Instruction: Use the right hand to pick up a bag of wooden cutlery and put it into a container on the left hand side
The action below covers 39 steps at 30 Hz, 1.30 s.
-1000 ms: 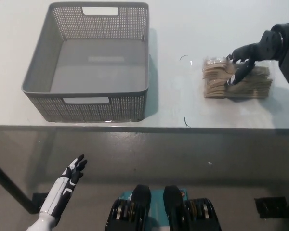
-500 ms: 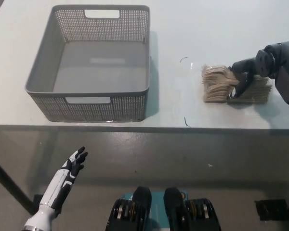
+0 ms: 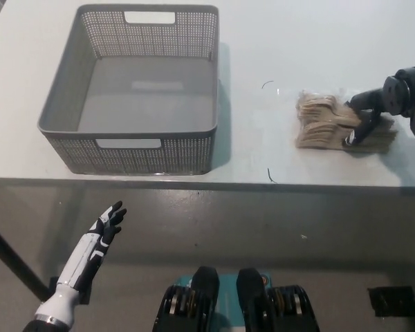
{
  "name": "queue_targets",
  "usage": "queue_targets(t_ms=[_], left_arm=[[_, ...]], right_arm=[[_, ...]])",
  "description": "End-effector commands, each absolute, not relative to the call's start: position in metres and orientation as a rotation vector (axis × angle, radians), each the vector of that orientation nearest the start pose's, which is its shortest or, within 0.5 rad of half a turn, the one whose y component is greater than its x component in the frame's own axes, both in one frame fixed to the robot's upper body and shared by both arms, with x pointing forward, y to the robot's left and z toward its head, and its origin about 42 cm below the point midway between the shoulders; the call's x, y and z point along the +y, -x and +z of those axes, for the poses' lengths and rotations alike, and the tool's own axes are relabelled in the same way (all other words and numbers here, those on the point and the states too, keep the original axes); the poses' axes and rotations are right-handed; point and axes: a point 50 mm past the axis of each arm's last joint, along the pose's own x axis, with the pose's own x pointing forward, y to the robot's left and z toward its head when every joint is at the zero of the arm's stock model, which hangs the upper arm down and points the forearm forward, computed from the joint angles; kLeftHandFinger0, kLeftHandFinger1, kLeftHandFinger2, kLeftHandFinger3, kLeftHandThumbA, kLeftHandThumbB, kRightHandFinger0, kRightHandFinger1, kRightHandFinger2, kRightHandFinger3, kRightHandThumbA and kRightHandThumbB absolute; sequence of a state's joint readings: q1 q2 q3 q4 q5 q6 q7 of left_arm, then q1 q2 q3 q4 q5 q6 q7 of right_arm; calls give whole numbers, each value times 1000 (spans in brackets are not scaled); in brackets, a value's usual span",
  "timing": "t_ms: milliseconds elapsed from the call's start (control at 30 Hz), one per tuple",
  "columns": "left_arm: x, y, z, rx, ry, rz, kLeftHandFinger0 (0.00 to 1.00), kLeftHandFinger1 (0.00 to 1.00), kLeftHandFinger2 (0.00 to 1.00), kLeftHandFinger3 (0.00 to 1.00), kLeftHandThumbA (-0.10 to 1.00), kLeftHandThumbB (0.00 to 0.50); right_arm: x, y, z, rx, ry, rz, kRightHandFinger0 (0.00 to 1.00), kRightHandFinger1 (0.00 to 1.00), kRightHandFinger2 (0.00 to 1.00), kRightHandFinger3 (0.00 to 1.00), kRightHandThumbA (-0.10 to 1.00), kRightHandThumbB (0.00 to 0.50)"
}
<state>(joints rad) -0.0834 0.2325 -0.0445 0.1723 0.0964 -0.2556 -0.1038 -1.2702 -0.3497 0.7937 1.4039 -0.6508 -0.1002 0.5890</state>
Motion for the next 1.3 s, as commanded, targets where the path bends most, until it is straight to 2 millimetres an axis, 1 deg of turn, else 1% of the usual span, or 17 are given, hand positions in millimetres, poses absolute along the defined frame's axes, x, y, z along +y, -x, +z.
queue_targets(t_ms=[0,33,67,100,167,200,267,300,333,367,467,533,600,700,867,1067,1267], left_arm=[[275,-311,104,-195,-338,-196,1000,1000,1000,1000,1000,198],[275,-312,105,-199,-331,-194,1000,1000,1000,1000,1000,188],[275,-313,105,-202,-329,-195,1000,1000,1000,1000,1000,186],[275,-313,106,-203,-331,-196,1000,1000,1000,1000,1000,186],[277,-314,106,-202,-341,-194,1000,1000,1000,1000,1000,186],[277,-313,106,-201,-346,-195,1000,1000,1000,1000,1000,181],[277,-314,107,-204,-344,-196,1000,1000,1000,1000,1000,178],[276,-315,108,-206,-339,-191,1000,1000,1000,1000,1000,188],[276,-315,109,-206,-337,-189,1000,1000,1000,1000,1000,188],[276,-315,110,-208,-339,-188,1000,1000,1000,1000,1000,188],[277,-317,111,-210,-339,-188,1000,1000,1000,1000,1000,199],[277,-318,112,-210,-343,-185,1000,1000,1000,1000,1000,204],[277,-318,113,-210,-342,-186,1000,1000,1000,1000,1000,208],[277,-318,112,-214,-340,-186,1000,1000,1000,1000,1000,212],[276,-317,112,-208,-336,-181,1000,1000,1000,1000,1000,198],[275,-316,108,-207,-329,-178,1000,1000,1000,1000,1000,179],[276,-314,109,-204,-335,-179,1000,1000,1000,1000,1000,163]], right_arm=[[-293,-558,221,682,1611,668,301,411,493,970,64,387],[-288,-560,216,476,1594,565,1000,1000,1000,573,-93,291],[-287,-560,215,401,1573,517,979,1000,922,526,-100,184],[-285,-561,215,325,1535,474,637,637,516,281,-100,92],[-279,-564,220,247,1493,422,40,310,514,527,-100,109],[-275,-565,224,215,1455,394,66,386,685,698,-100,119],[-273,-568,230,163,1401,360,18,351,739,820,-100,125],[-271,-570,234,141,1388,335,1,370,882,934,-100,132],[-270,-570,237,117,1378,328,21,449,951,927,-100,146],[-268,-572,240,94,1351,308,22,457,908,843,-100,154],[-267,-574,250,44,1280,254,1,429,883,831,-100,143],[-267,-576,259,-24,1197,211,0,342,751,739,-100,170],[-268,-578,265,-37,1114,162,0,333,773,741,-100,156],[-267,-584,286,-78,907,49,6,484,873,875,-100,125],[-263,-592,321,-139,610,-75,0,418,766,677,-100,134],[-261,-597,344,-178,181,-71,0,456,733,705,-100,103],[-252,-598,349,-179,116,-78,53,488,759,701,-100,130]])
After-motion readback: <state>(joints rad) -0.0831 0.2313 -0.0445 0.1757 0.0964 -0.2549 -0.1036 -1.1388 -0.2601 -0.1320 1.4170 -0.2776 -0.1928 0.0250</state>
